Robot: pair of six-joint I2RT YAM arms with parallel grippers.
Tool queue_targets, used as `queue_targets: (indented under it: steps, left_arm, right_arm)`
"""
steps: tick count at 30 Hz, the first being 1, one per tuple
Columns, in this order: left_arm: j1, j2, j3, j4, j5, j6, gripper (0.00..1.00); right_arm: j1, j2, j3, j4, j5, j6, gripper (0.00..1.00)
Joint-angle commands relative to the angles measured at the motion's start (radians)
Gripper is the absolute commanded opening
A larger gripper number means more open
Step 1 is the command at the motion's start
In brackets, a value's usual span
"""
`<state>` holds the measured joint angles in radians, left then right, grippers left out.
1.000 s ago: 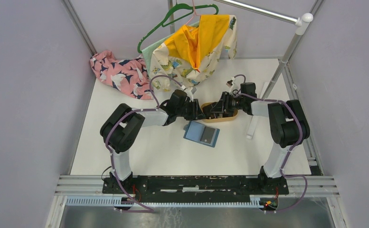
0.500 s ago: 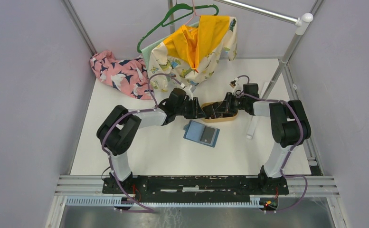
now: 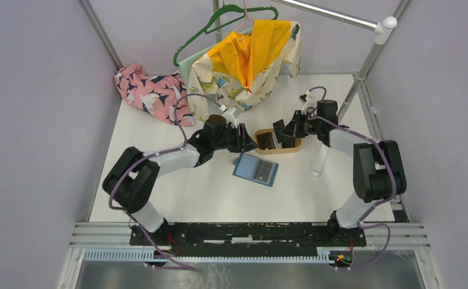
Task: Put the credit cards into the card holder
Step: Pick up the credit card from the storage box.
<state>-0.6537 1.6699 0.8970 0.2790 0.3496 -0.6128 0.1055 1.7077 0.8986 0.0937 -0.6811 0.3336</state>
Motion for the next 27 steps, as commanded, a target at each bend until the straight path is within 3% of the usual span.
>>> queue_targets:
  steps: [1,5,7,9,10,13,20,24,27]
  left_arm:
    - [-0.005,-0.202,-0.088,0.152,-0.027,0.043,0.52]
    - [-0.004,-0.440,-0.194,0.182,-0.105,0.094,0.64]
    - [-0.004,-0.531,-0.239,0.169,-0.162,0.116,0.76]
    - [-0.005,-0.621,-0.272,0.136,-0.230,0.124,0.95]
    - [-0.004,-0.664,-0.284,0.120,-0.249,0.127,0.99]
    - [-0.004,-0.700,-0.310,0.099,-0.205,0.135,1.00]
    - [-0.005,-0.617,-0.410,0.330,0.044,0.065,0.89]
    - [-0.004,-0.599,-0.506,0.568,0.079,0.006,0.86]
    - [-0.005,-0.580,-0.510,0.605,0.112,-0.002,0.86]
  right_arm:
    - [-0.005,-0.114,-0.009,0.032,0.010,-0.091,0.00]
    - [-0.005,-0.164,-0.047,0.095,-0.146,-0.115,0.00]
    - [-0.006,-0.189,-0.078,0.149,-0.252,-0.128,0.00]
    - [-0.006,-0.210,-0.128,0.254,-0.367,-0.085,0.00]
    - [-0.002,-0.219,-0.157,0.345,-0.425,-0.048,0.00]
    - [0.024,-0.253,-0.242,0.557,-0.527,0.072,0.00]
    - [0.133,-0.337,-0.277,0.570,-0.617,-0.002,0.00]
    - [0.173,-0.361,-0.277,0.567,-0.644,-0.026,0.00]
    - [0.190,-0.369,-0.276,0.566,-0.656,-0.033,0.00]
